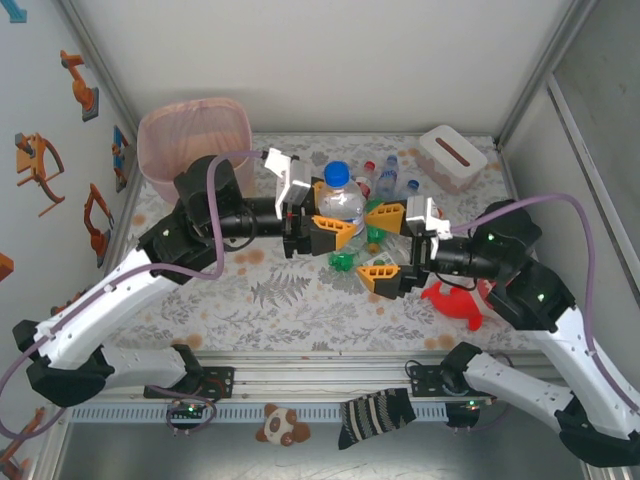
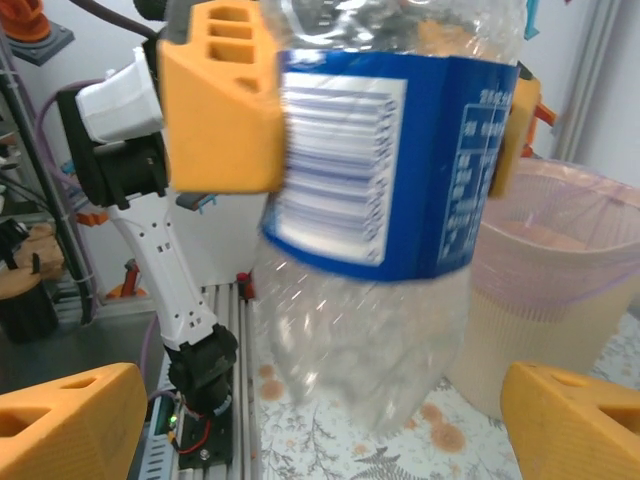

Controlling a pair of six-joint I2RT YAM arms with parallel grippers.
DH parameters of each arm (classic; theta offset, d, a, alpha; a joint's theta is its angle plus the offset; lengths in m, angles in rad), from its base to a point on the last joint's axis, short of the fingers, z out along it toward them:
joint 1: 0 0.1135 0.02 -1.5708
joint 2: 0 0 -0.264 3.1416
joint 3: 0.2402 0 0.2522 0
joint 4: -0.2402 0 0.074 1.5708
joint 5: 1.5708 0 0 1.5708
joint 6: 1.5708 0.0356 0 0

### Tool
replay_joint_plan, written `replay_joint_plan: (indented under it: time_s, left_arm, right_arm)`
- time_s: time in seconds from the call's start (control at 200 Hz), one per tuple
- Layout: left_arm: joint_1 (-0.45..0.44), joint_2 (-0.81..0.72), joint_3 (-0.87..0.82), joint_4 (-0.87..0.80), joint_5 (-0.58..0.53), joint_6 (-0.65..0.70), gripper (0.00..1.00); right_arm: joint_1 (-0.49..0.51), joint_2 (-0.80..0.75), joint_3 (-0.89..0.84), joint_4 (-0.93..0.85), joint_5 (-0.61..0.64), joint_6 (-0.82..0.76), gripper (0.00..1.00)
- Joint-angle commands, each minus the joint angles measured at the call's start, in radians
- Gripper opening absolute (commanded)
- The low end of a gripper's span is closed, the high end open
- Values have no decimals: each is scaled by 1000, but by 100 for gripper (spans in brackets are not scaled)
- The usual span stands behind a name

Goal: Put the plastic bottles in the bin

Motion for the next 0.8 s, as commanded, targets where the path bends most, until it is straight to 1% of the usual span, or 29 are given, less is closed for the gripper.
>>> replay_joint_plan:
  time_s: [0.0,0.215,0.366,0.466,0.541,0.791]
  left_arm:
    - [50,-34,22,-77,-93,26,48]
    - [200,-39,102,-285,-243,13,47]
    - [359,-30,152,-401,-294,-17,47]
    - [469,-15,183,-469,-304,-29,47]
    - [558,11,214,-515,-291,-33,47]
    - [789,128,319,-632,-246,-33,47]
  right_arm:
    - [7,-29,-8,-37,61,-13,90]
    - [7,-52,0,-70,102,-24,90]
    - [7,-52,5,-74,114,-26,90]
    - [7,-47,8,-75,116,-27,90]
    - [6,-45,10,-76,116,-26,89]
    - [7,-46,16,-75,121,-19,89]
